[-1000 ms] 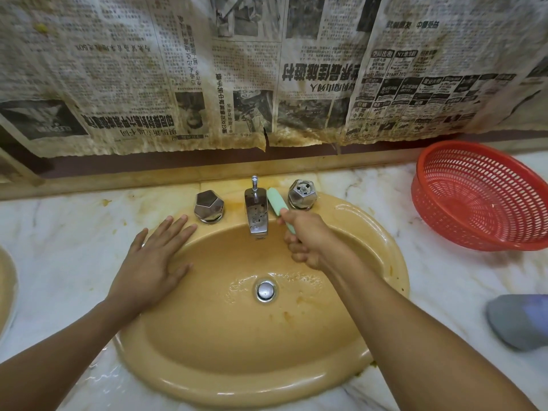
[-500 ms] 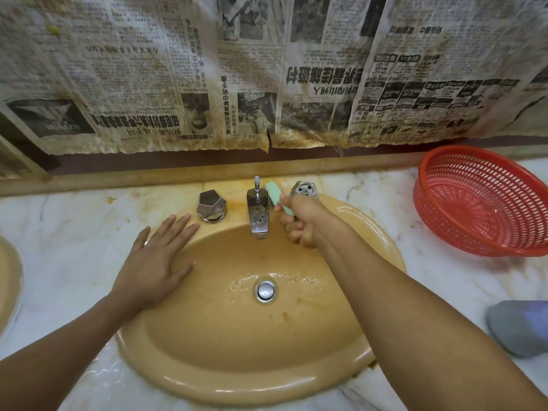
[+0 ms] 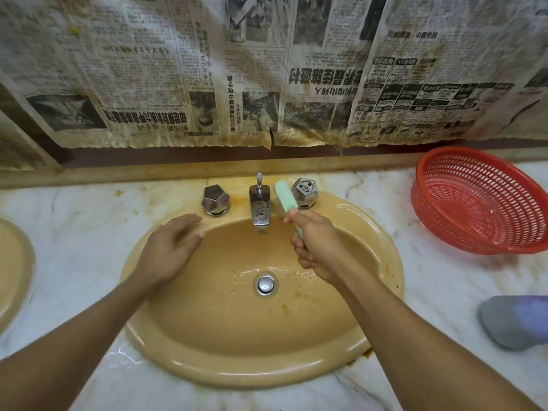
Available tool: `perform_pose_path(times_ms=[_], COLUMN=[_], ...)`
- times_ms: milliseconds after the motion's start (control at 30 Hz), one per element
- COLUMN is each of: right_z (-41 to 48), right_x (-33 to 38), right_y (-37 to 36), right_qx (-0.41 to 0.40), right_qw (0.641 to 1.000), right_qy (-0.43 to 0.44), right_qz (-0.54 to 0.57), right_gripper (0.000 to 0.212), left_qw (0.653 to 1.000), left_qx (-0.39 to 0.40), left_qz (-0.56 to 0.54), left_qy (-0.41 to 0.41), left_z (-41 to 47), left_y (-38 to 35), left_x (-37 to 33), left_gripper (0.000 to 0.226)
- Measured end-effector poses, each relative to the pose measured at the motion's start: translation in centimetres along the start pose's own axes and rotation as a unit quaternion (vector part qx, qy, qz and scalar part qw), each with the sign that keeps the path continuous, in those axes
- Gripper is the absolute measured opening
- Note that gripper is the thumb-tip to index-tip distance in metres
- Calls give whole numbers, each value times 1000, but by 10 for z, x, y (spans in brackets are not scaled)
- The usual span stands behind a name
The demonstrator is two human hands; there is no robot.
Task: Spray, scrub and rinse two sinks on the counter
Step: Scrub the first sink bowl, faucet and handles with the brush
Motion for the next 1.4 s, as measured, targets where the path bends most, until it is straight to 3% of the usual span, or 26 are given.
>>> perform_pose_path(times_ms=[67,100,267,367,467,533,633,700,767,867,933,1100,1267,1400], right_z=[-25,-35,-54,-50,-42,-35,-20,-1,28,75,97,122,125,126], right_x=[-7,-8,-12,-16,-18,-13,10,33,53,71,72,59,58,58], right_y=[1,-2,-39,-56,-58,-48,-20,-2,11,22,25,25,24,24], right_qx=[43,71,148,152,165,131,-42,-195,-292,-290,-239,-243,-252,-248], right_qw=[998,996,984,981,974,965,945,906,849,762,720,722,721,721], right_qy=[38,45,80,93,82,87,161,230,264,240,245,341,336,333], right_qz=[21,29,-57,-79,-133,-212,-280,-298,-352,-527,-603,-551,-550,-554], right_gripper=[21,23,20,23,24,24,17,14,23,56,57,25,23,22], left_qw=[988,982,944,937,915,912,918,942,979,987,973,967,951,947], left_qx=[-113,-132,-25,-13,-29,-60,-70,-44,5,105,139,154,167,220], left_qz=[-102,-124,-303,-305,-316,-310,-304,-255,-129,97,177,201,236,211], left_qy=[35,50,127,171,248,261,244,213,159,73,46,41,106,96], left_z=[-11,-16,-16,-11,-8,-3,5,10,17,31,40,63,60,62], left_y=[-3,-4,-10,-4,4,10,17,17,11,-5,-13,-28,-46,-42], left_x=[-45,-68,-141,-153,-145,-131,-110,-101,-93,-82,-79,-77,-101,-101], left_gripper=[24,18,29,35,28,28,25,26,29,30,32,30,33,26])
Point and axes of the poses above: each hand's wrist, its own z-axis towards the middle knuckle, its own y-axis out of the back of the hand, x = y × z, the point moved 1 cm from there along z, towards the middle knuckle, and after that the axes turned 14 degrees about -y, right-handed, at the moved point
